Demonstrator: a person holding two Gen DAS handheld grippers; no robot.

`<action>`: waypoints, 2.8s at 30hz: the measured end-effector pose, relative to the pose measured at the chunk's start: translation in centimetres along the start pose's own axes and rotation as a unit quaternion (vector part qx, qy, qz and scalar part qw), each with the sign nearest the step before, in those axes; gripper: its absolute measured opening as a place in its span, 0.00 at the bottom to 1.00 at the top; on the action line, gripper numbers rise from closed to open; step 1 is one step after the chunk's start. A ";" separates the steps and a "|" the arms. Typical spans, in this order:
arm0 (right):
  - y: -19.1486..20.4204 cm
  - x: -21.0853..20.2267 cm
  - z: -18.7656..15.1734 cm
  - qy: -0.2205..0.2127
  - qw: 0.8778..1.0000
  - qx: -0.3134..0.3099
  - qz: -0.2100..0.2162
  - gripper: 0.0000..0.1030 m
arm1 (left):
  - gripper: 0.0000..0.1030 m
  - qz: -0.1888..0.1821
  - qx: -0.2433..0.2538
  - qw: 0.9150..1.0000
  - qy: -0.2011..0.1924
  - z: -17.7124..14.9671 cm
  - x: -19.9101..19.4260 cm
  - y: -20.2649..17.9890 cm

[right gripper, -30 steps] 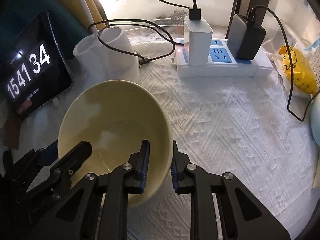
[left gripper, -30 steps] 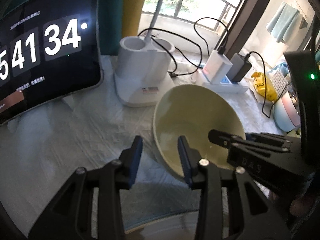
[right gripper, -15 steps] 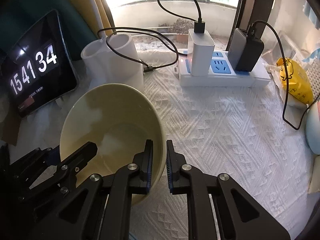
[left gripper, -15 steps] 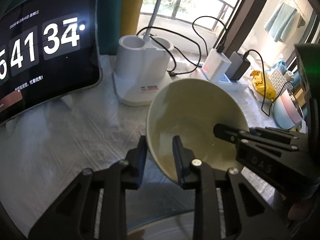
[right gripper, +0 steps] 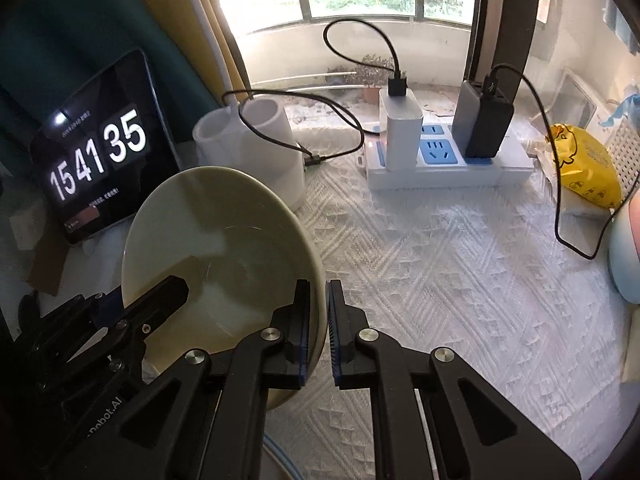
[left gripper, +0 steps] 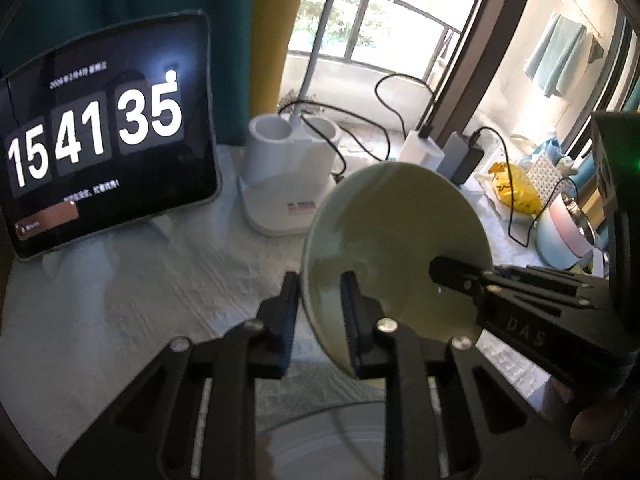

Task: Organize plates and bowls

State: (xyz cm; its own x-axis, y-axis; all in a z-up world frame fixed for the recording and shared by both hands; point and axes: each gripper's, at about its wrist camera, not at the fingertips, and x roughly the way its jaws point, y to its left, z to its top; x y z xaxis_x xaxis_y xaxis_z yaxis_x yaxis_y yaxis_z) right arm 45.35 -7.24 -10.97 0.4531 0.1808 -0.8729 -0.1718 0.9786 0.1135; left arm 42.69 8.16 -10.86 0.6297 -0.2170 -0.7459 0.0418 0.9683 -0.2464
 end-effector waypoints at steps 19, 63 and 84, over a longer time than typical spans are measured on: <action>-0.2 -6.8 -1.9 -0.062 0.998 0.005 0.015 0.09 | 0.15 -0.001 0.018 0.998 -0.056 -1.0 -6.7 -2.9; -8.0 -15.7 -10.6 -0.092 0.994 0.055 0.020 0.09 | 0.15 -0.049 0.072 0.994 -0.062 -6.8 -12.2 -12.9; -12.7 -16.8 -16.4 -0.077 0.992 0.099 0.007 0.09 | 0.15 -0.070 0.107 0.991 -0.030 -10.6 -11.6 -17.4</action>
State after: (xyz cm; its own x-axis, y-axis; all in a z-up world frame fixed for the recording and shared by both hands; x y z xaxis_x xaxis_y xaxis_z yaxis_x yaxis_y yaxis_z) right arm 25.58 -24.29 -5.53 0.5821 0.1921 -0.7901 -0.0112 0.9735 0.2284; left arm 26.43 -7.51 -4.51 0.6506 -0.3497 -0.6741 0.2917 0.9346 -0.2034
